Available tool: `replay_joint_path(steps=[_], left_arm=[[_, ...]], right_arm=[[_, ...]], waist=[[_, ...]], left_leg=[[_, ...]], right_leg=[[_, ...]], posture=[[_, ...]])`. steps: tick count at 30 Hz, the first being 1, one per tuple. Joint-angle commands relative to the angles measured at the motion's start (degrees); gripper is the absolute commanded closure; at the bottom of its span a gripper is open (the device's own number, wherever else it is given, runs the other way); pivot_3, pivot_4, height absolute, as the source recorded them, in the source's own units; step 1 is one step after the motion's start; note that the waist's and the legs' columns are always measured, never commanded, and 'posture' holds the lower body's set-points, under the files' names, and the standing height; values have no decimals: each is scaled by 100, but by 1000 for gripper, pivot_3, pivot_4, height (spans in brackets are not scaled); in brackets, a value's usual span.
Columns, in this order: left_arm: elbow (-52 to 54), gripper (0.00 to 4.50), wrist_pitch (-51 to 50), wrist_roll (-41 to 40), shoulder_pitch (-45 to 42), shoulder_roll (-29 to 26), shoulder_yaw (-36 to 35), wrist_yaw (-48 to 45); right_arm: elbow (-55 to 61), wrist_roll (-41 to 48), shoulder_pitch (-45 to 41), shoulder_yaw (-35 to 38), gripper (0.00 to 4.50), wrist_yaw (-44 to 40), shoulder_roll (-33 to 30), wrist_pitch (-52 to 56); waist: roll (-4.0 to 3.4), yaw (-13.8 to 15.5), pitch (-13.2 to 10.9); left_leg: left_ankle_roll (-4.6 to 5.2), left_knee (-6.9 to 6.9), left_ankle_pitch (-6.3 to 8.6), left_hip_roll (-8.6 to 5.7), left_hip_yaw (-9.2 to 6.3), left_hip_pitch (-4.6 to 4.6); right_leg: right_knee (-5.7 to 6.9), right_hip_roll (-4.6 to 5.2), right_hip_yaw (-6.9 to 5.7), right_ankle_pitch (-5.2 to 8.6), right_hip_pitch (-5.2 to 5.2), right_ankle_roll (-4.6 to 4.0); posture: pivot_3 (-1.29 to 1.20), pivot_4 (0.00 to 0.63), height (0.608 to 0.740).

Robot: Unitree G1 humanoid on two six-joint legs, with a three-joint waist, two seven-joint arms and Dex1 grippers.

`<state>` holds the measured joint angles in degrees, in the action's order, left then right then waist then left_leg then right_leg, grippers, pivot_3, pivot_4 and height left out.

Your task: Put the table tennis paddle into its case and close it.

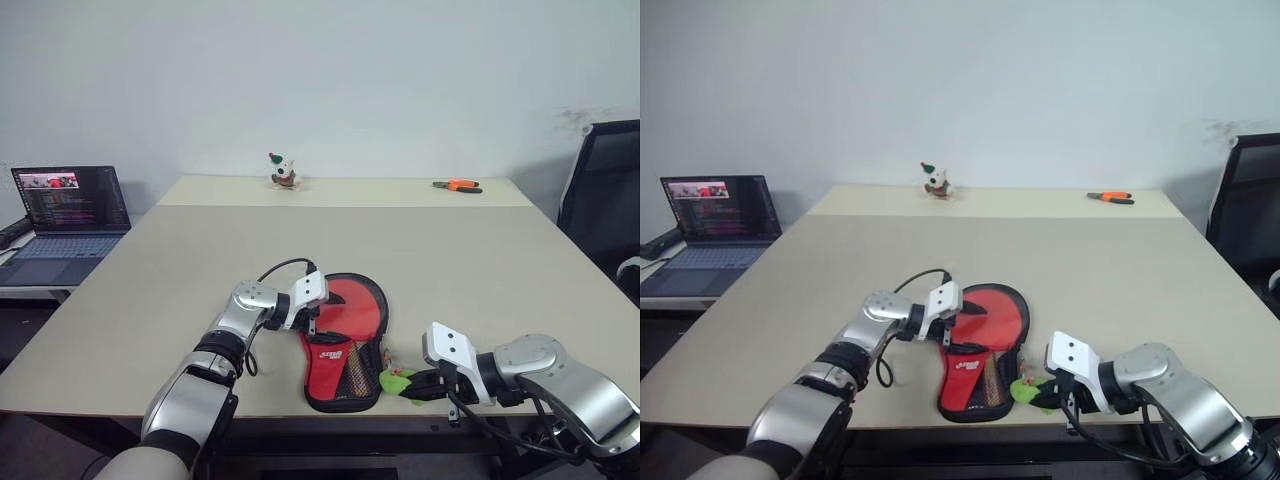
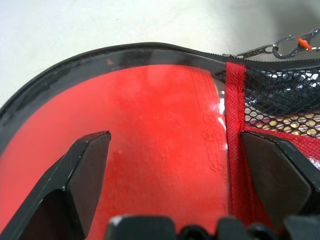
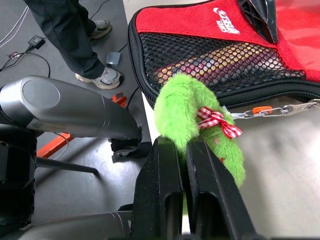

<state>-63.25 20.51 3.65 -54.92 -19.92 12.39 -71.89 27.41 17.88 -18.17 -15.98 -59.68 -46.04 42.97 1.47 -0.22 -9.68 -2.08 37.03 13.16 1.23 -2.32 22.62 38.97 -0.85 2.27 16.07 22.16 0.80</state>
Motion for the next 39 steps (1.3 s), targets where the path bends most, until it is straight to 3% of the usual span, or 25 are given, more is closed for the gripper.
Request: replay_joint_path(steps=[1, 11, 19, 31, 39], left_arm=[[-430, 0, 32, 579, 170, 62, 419, 180], [-721, 0, -30, 697, 18, 309, 418, 343], [-852, 0, -72, 779, -101, 455, 370, 522], [-898, 0, -61, 827, -183, 462, 358, 563], [-886, 0, -20, 859, -184, 368, 394, 527]], right_arm=[[411, 247, 88, 96, 4464, -39, -72, 102], [1292, 1049, 493, 475, 4464, 149, -106, 873], [1938, 2301, 815, 850, 4464, 1003, 568, 1985], [2324, 2996, 1233, 436, 4464, 2195, 1622, 2565], [2514, 3484, 1309, 521, 4464, 2280, 1589, 2617]], waist=[[0, 0, 21], [-10, 21, 60], [-7, 31, 65], [-8, 42, 67], [-8, 42, 67]], left_leg=[[0, 0, 0, 0, 0, -2], [0, -1, 0, -1, -1, -27], [-1, -5, 1, 17, -15, -65], [-1, -10, 1, 5, -36, -61], [-1, -14, 1, 4, -42, -57]], right_leg=[[0, 0, 0, 0, -2, 0], [-7, 1, 0, 3, -31, 5], [-23, 17, -2, 13, -80, 16], [-38, 34, -5, 18, -88, 21], [-48, 39, -10, 29, -88, 5]], posture=[[0, 150, 740], [0, 150, 740], [0, 150, 740], [0, 150, 740], [0, 150, 740]])
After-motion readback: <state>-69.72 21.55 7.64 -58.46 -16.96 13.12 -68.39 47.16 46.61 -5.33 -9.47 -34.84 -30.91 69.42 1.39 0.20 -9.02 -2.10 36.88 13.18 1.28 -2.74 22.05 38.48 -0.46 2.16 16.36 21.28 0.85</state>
